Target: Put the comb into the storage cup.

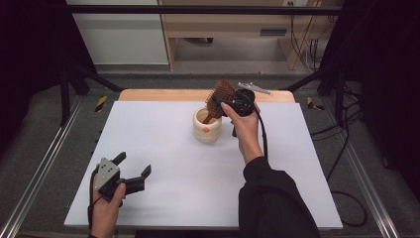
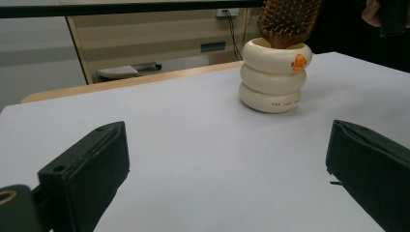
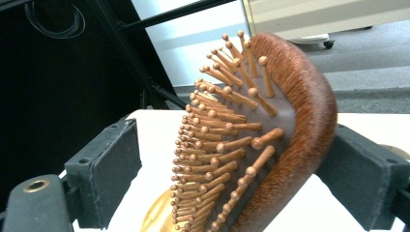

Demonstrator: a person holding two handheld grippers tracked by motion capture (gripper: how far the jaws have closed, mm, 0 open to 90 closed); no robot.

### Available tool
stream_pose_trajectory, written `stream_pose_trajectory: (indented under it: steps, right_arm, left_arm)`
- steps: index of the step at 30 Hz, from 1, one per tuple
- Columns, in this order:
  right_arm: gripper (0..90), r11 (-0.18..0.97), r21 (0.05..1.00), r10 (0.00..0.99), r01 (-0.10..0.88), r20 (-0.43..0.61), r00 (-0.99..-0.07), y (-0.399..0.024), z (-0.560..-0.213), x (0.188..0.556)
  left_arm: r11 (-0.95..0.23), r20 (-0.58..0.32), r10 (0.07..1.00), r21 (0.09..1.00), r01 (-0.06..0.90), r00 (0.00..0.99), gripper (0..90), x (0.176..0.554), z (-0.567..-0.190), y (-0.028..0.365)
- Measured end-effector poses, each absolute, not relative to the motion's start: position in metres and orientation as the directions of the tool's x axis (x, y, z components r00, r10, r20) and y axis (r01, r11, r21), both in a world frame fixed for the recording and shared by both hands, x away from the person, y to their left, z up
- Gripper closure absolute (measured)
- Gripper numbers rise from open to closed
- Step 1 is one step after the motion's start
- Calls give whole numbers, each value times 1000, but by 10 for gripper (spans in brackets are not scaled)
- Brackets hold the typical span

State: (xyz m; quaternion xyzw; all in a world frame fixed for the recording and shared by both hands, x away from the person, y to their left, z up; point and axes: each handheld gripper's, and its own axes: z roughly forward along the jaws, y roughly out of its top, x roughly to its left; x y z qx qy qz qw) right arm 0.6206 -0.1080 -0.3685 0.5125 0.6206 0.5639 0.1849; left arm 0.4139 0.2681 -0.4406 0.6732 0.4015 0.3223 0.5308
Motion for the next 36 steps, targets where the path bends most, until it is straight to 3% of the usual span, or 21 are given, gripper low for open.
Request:
stream_pose_trajectory:
  steps: [36]
  right_arm:
    - [87,-46,934,866,354,214,-452,-120,-349,600]
  left_arm:
    - [-115,8,883,973,198,470,19,414,-441,268]
